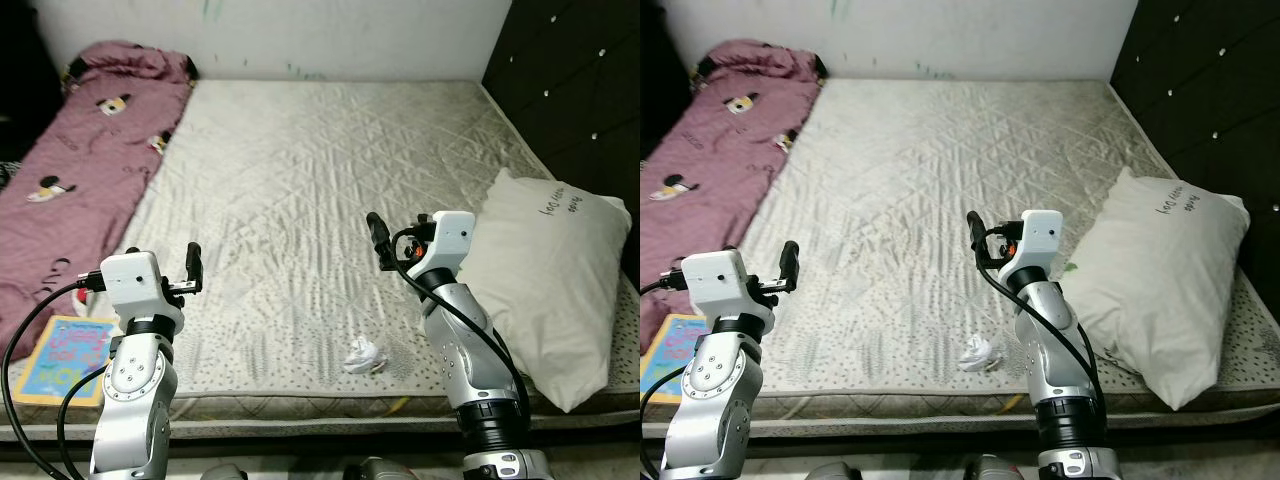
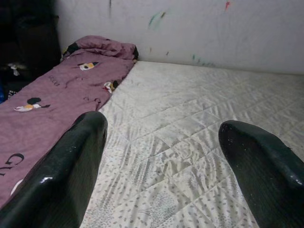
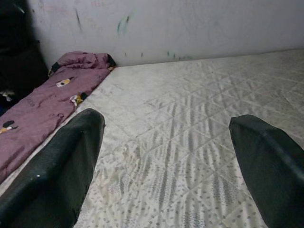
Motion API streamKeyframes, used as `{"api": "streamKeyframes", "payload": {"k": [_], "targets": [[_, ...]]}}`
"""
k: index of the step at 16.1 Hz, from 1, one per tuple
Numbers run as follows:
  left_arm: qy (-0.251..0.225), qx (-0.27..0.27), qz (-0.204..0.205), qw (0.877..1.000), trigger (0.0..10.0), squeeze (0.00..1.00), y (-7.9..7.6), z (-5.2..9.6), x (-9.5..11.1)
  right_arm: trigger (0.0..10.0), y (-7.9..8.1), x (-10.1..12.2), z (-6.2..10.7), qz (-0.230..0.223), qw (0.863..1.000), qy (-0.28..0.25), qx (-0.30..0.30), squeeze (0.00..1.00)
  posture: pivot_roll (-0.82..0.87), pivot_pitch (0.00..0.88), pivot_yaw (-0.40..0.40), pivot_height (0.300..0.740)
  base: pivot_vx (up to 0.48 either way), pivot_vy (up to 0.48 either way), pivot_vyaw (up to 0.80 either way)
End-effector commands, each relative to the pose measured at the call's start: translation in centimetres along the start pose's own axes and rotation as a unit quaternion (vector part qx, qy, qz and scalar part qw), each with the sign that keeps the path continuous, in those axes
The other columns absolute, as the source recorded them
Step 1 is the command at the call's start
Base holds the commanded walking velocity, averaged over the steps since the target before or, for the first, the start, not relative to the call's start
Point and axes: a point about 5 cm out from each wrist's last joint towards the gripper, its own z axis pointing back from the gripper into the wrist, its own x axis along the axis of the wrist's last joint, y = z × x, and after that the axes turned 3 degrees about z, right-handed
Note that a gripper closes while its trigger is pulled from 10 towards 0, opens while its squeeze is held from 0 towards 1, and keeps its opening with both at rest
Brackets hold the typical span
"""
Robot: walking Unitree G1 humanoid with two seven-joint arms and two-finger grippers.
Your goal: Clean up the room
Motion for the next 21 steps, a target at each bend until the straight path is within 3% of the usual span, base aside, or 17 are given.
{"api": "streamKeyframes", "payload": {"k": [1, 15, 21], "targets": [[-0.003, 0.004, -0.012, 1.000, 10.0, 0.00, 0.18, 0.11, 0.21, 10.0, 0.02, 0.55, 0.03, -0.002, 1.000, -0.010, 0.002, 0.00, -0.06, 0.000, -0.021, 0.732, 0.000, 0.000, 0.00], [-0.004, 0.033, -0.010, 0.999, 10.0, 0.00, 0.63, -0.20, 0.18, 10.0, -0.04, 0.70, -0.14, 0.002, 1.000, -0.008, 0.004, 0.00, -0.07, 0.000, -0.025, 0.581, 0.000, 0.000, 0.00], [-0.003, 0.038, -0.011, 0.999, 10.0, 0.00, 0.60, -0.18, 0.11, 10.0, -0.05, 0.57, -0.07, 0.004, 1.000, -0.005, 0.006, 0.00, -0.06, 0.000, -0.029, 0.581, 0.000, 0.000, 0.00]]}}
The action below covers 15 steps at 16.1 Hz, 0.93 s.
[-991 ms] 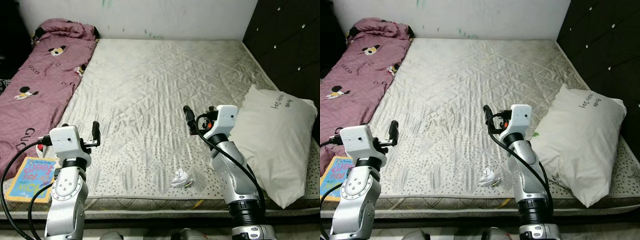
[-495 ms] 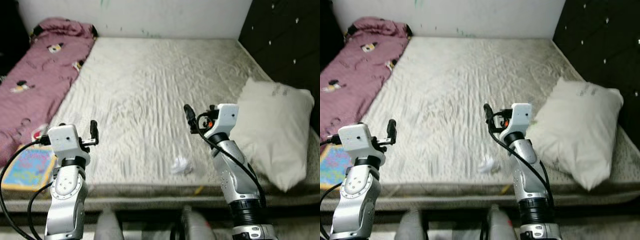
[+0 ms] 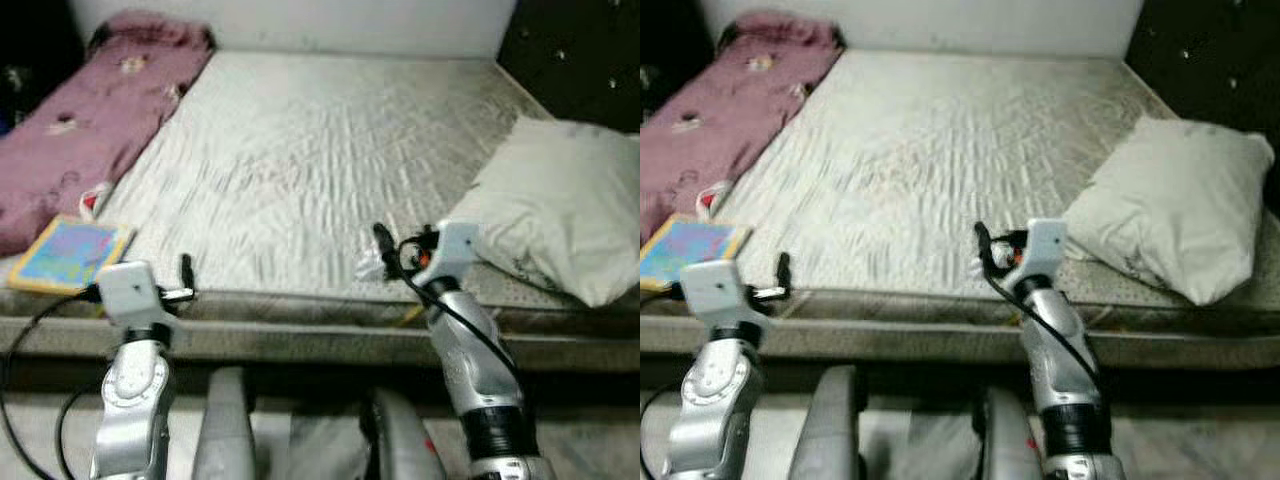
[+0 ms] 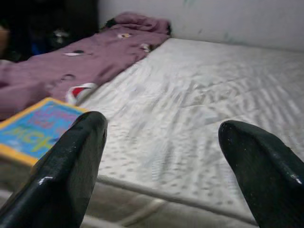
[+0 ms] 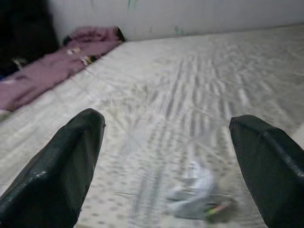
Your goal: Clean up the room
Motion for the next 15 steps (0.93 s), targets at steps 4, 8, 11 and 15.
{"api": "streamKeyframes", "payload": {"k": [4, 8, 11, 15], "targets": [[-0.023, -0.007, -0.001, 1.000, 10.0, 0.00, -0.5, -0.3, 1.1, 10.0, 0.5, 0.8, -0.5, 0.006, 1.000, -0.018, 0.012, 0.00, -0.06, 0.000, -0.023, 0.581, 0.000, 0.000, 0.00], [-0.019, -0.012, 0.002, 1.000, 10.0, 0.00, -0.6, -0.2, 1.0, 10.0, 0.6, 0.5, -0.4, 0.001, 1.000, -0.012, 0.010, 0.00, -0.05, 0.000, -0.023, 0.556, 0.000, 0.000, 0.00], [-0.022, -0.012, 0.004, 1.000, 10.0, 0.00, -0.7, -0.4, 1.2, 10.0, 0.8, 0.6, -0.7, 0.007, 1.000, -0.014, 0.015, 0.00, -0.05, 0.000, -0.031, 0.521, 0.000, 0.000, 0.00], [-0.029, -0.014, 0.005, 0.999, 10.0, 0.00, -0.7, -0.5, 1.5, 10.0, 1.2, 0.6, -1.0, 0.032, 0.999, -0.013, 0.022, 0.00, -0.05, 0.000, -0.028, 0.521, 0.000, 0.000, 0.00]]}}
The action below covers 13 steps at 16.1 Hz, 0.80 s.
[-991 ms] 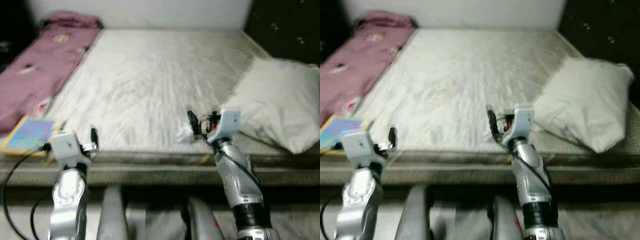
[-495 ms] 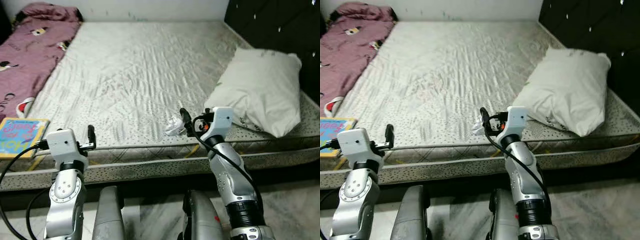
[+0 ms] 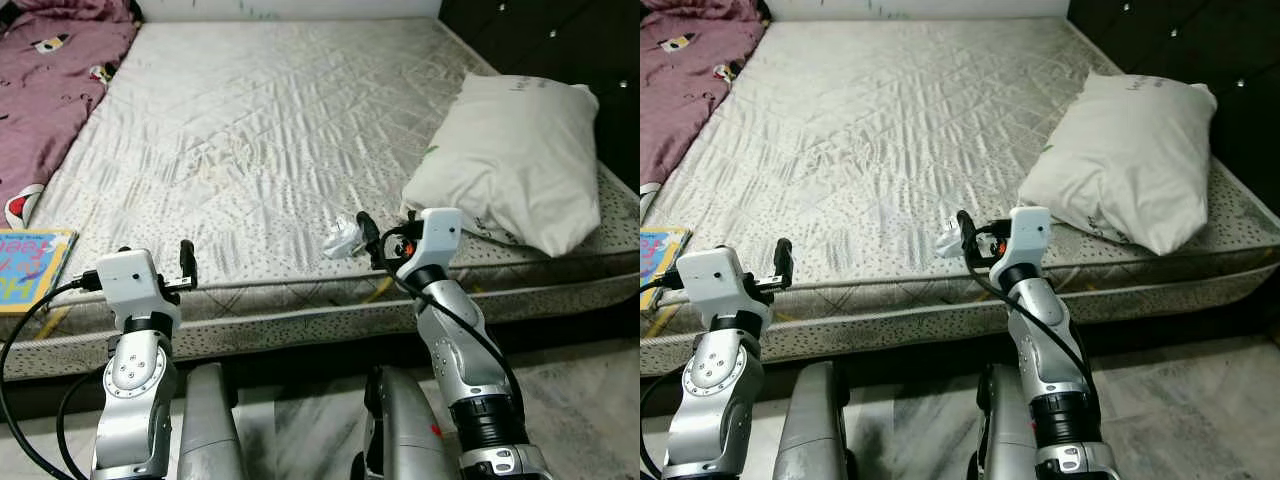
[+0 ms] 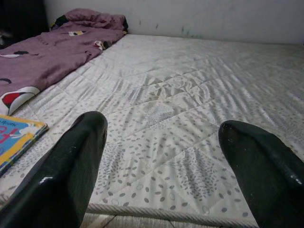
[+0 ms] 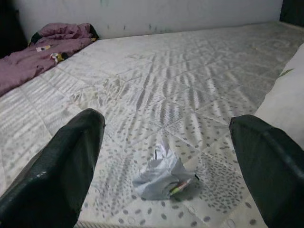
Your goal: Clean up the room
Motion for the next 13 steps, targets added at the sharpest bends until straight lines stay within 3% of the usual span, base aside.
{"api": "streamKeyframes", "payload": {"k": [1, 4, 5, 7, 13], "targets": [[-0.003, 0.003, -0.001, 1.000, 10.0, 0.00, 0.1, 0.0, 0.3, 10.0, 0.3, 0.0, -0.3, 0.015, 1.000, 0.005, 0.008, 0.00, -0.05, 0.000, -0.028, 0.521, 0.000, 0.000, 0.00], [0.028, 0.020, -0.013, 0.999, 10.0, 0.00, 0.6, -0.1, -0.5, 10.0, 1.3, -1.9, -0.5, 0.054, 0.995, 0.069, 0.040, 0.00, -0.05, 0.000, -0.025, 0.521, 0.000, 0.000, 0.00], [0.060, 0.026, -0.009, 0.998, 10.0, 0.00, 0.8, -0.1, -1.4, 10.0, 1.3, -2.7, -0.5, 0.054, 0.993, 0.093, 0.043, 0.00, -0.05, 0.000, -0.025, 0.521, 0.000, 0.000, 0.00], [0.076, 0.033, 0.001, 0.997, 10.0, 0.00, 0.9, -0.4, -1.9, 10.0, 1.1, -3.6, -0.6, 0.046, 0.991, 0.123, 0.039, 0.00, -0.06, 0.000, -0.029, 0.521, 0.000, 0.000, 0.00], [0.062, 0.033, 0.014, 0.997, 10.0, 0.00, 0.8, -0.4, -1.5, 10.0, 1.2, -3.5, -0.9, 0.040, 0.991, 0.120, 0.050, 0.00, -0.05, 0.000, -0.041, 0.521, 0.000, 0.000, 0.00]]}}
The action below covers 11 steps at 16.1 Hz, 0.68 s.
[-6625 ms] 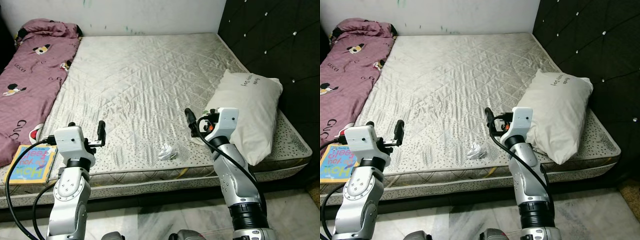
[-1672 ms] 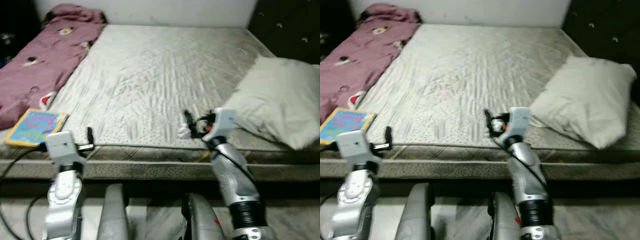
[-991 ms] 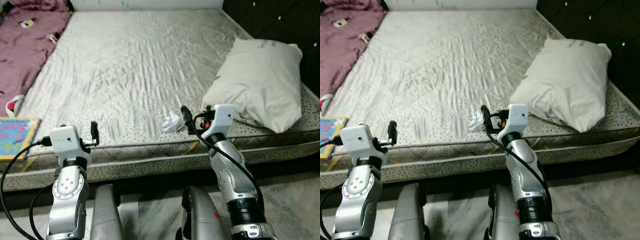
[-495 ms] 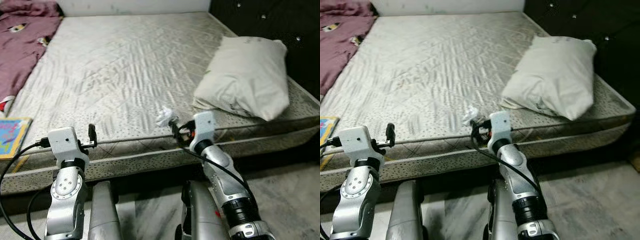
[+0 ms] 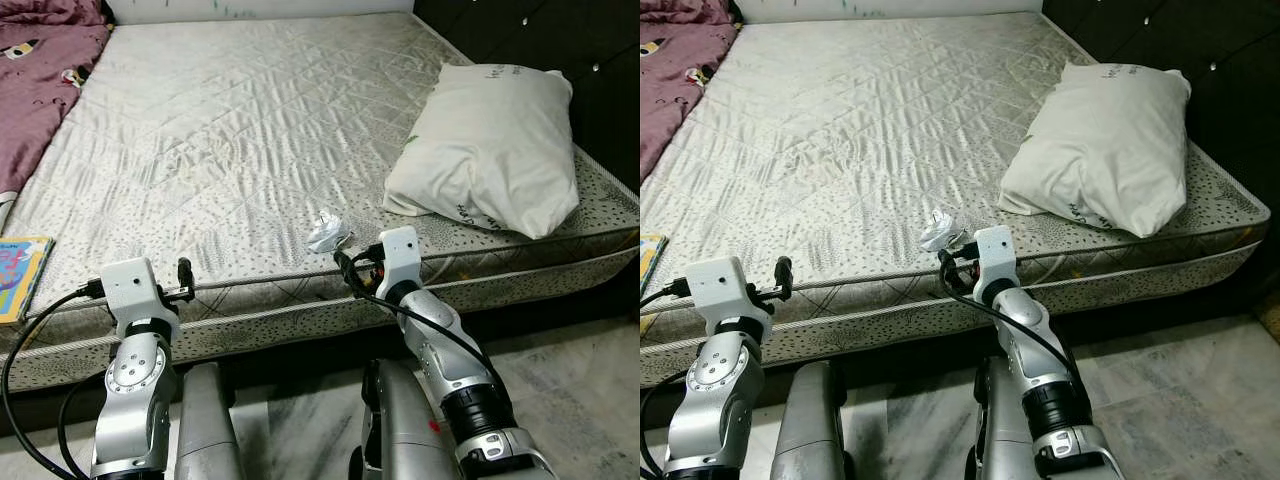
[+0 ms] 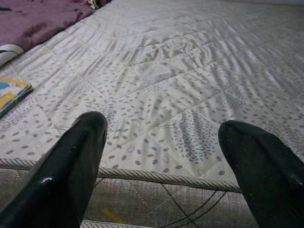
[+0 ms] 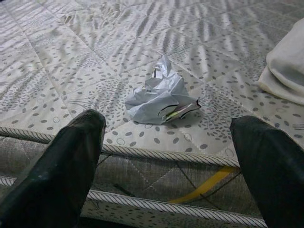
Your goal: Clean up the room
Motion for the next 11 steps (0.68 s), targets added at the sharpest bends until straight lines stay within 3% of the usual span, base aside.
{"api": "streamKeyframes", "payload": {"k": [1, 4, 11], "targets": [[-0.012, -0.001, 0.005, 1.000, 10.0, 0.00, -0.01, -0.02, 0.43, 10.0, -0.01, 0.33, -0.23, 0.003, 1.000, -0.004, 0.004, 0.00, -0.05, 0.000, -0.044, 0.521, 0.000, 0.000, 0.00], [-0.014, -0.006, 0.007, 1.000, 10.0, 0.00, -0.13, -0.04, 0.49, 10.0, 0.14, 0.43, -0.25, 0.008, 1.000, -0.008, 0.011, 0.00, -0.05, 0.000, -0.044, 0.521, 0.000, 0.000, 0.00], [-0.015, -0.019, 0.009, 1.000, 10.0, 0.00, -0.39, 0.12, 0.39, 10.0, 0.17, 0.37, -0.09, 0.009, 1.000, -0.013, 0.015, 0.00, -0.05, 0.000, -0.043, 0.521, 0.289, 0.000, 0.09]]}}
